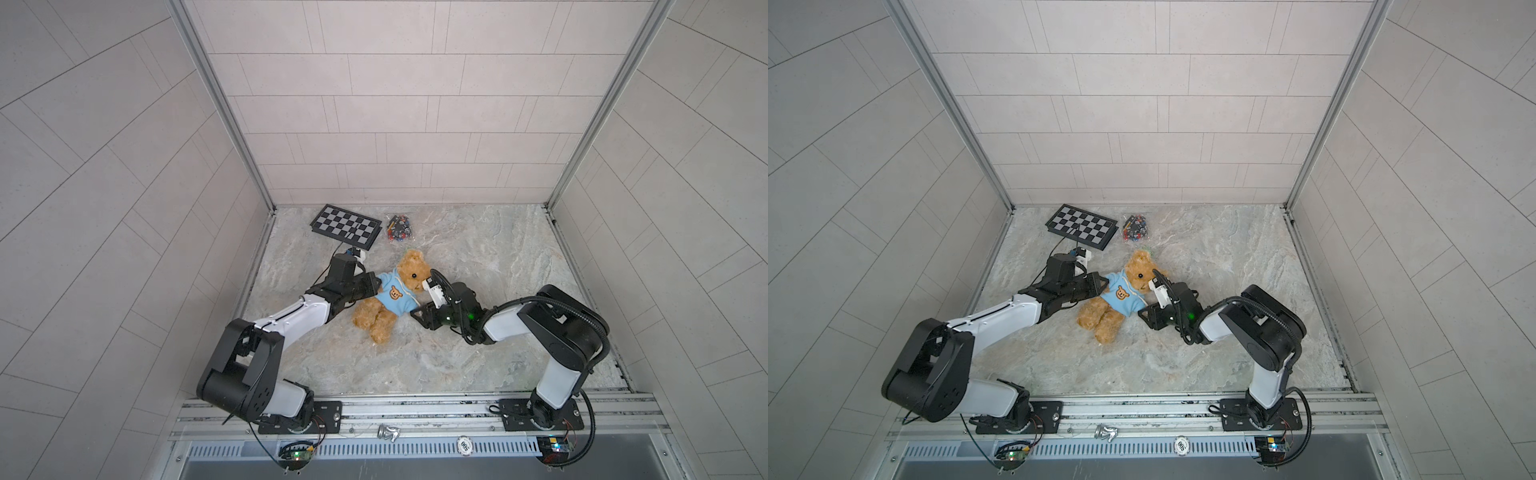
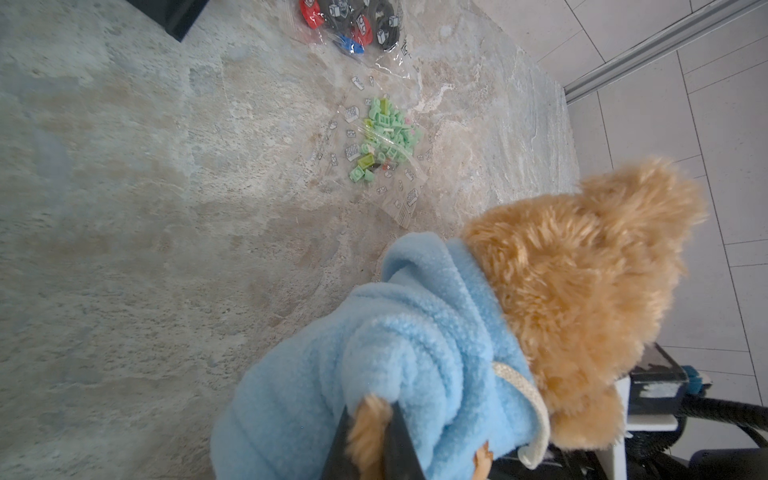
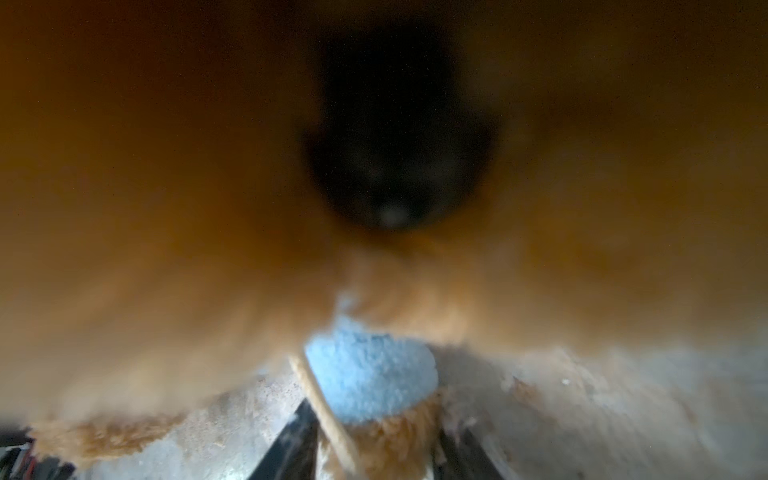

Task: Dress the teddy bear
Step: 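Lift the bear upright by the hoodie with both grippers, drawing it toward the robot, then set the bear sitting on the table and open both grippers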

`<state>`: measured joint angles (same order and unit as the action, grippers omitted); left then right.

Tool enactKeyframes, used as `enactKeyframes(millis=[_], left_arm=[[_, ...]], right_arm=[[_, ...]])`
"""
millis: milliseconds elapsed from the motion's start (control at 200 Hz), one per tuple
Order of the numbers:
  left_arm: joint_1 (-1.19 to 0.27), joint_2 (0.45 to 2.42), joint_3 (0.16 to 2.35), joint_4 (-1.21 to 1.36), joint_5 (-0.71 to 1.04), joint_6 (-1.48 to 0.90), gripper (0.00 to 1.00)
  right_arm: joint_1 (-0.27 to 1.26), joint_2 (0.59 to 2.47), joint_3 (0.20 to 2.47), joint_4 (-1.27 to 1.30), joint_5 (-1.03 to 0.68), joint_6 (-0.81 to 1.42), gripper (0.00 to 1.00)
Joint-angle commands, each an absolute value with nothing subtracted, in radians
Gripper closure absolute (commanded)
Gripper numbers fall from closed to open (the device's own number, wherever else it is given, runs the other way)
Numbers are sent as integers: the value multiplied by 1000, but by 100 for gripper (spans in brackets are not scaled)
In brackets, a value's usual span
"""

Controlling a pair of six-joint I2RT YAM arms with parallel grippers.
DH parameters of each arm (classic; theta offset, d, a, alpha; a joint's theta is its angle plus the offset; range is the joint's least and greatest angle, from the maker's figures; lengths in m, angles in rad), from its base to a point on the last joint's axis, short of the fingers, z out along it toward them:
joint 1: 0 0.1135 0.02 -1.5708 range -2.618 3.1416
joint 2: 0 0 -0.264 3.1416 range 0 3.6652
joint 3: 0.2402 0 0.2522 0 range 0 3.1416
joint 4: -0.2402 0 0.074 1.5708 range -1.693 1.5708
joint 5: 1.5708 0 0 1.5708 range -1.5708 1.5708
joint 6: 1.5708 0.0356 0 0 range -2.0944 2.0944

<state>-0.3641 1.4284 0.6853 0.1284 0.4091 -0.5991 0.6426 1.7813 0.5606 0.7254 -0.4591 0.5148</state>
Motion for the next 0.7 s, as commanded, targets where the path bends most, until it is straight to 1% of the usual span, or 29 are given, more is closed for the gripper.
enactKeyframes(millis=[0,110,170,325,436,531,616,696], left_arm=[[-357,1427,649,83,428,-609,100],[-350,1417,650,70,433,-605,100],[-347,1406,649,61,432,-604,100],[-347,1358,632,43,438,-604,100],[-347,1310,598,15,441,-595,100],[-359,1257,548,-3,436,-583,100],[-393,1222,489,-4,422,-589,98],[-433,1194,441,21,397,-615,96]], right_arm=[[653,1826,540,752,-393,525,66],[653,1826,516,798,-367,525,89],[654,1804,501,799,-356,518,100],[646,1673,466,721,-325,476,100],[646,1540,474,538,-305,417,100],[643,1445,527,338,-305,357,100],[643,1412,610,148,-311,309,100],[641,1432,692,41,-350,279,100]])
